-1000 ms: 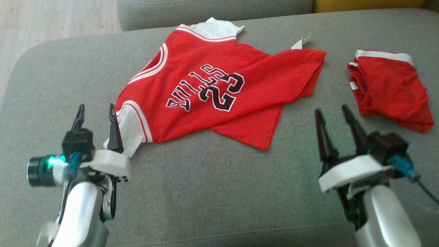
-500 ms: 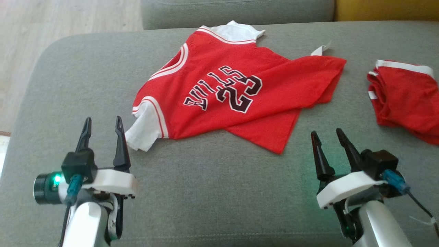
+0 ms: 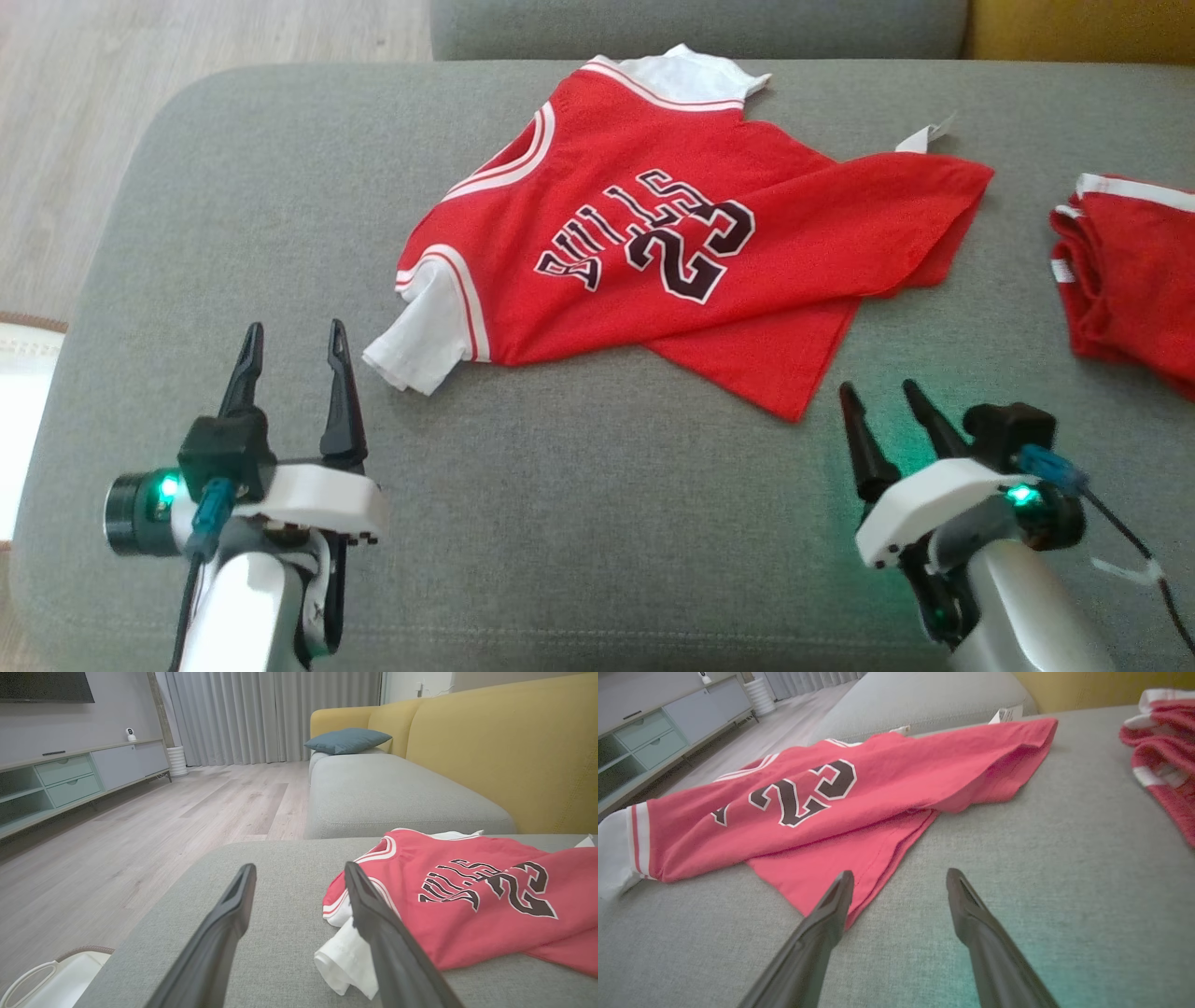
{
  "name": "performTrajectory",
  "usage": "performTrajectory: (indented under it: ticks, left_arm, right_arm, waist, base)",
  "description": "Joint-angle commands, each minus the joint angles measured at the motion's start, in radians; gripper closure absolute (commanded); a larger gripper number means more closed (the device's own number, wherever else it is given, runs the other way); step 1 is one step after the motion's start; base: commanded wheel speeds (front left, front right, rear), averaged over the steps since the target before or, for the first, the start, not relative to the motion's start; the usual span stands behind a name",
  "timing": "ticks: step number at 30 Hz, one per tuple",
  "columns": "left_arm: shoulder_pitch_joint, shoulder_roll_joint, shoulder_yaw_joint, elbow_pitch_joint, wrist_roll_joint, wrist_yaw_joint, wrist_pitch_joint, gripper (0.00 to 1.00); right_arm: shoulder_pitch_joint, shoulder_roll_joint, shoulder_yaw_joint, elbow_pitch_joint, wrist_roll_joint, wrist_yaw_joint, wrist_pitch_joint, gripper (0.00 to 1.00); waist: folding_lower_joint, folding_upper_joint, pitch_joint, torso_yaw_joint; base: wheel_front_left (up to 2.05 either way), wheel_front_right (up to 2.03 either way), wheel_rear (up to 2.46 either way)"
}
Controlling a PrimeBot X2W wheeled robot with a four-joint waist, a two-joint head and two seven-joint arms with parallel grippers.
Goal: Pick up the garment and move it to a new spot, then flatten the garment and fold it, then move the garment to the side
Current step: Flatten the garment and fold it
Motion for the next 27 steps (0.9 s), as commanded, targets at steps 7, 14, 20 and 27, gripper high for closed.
performTrajectory:
  ticks: [7, 14, 20, 27]
  left_arm:
    - [-0.055, 0.001, 0.047, -0.03, 0.014, -0.011, -0.012, 0.0]
    - [-0.071, -0.008, 0.047, -0.025, 0.02, -0.02, -0.012, 0.0]
    - [-0.084, -0.016, 0.053, -0.02, 0.024, -0.026, -0.012, 0.0]
    - [-0.078, -0.018, 0.071, -0.018, 0.027, -0.028, -0.012, 0.0]
  right_arm:
    - [-0.091, 0.001, 0.104, 0.036, 0.015, 0.007, 0.048, 0.0]
    - [-0.12, 0.001, 0.129, 0.09, -0.003, 0.007, 0.09, 0.0]
    - [-0.144, 0.001, 0.146, 0.136, -0.009, 0.007, 0.132, 0.0]
    - [-0.157, 0.001, 0.133, 0.147, -0.027, 0.007, 0.121, 1.0]
  waist:
    - [0.0, 0.0, 0.031, 0.019]
    - [0.0, 0.0, 0.051, 0.035]
    - [0.0, 0.0, 0.059, 0.052]
    - [0.0, 0.0, 0.05, 0.055]
  base:
    - [0.0, 0.0, 0.0]
    - [0.0, 0.0, 0.0]
    - [0.0, 0.0, 0.0]
    - [0.0, 0.0, 0.0]
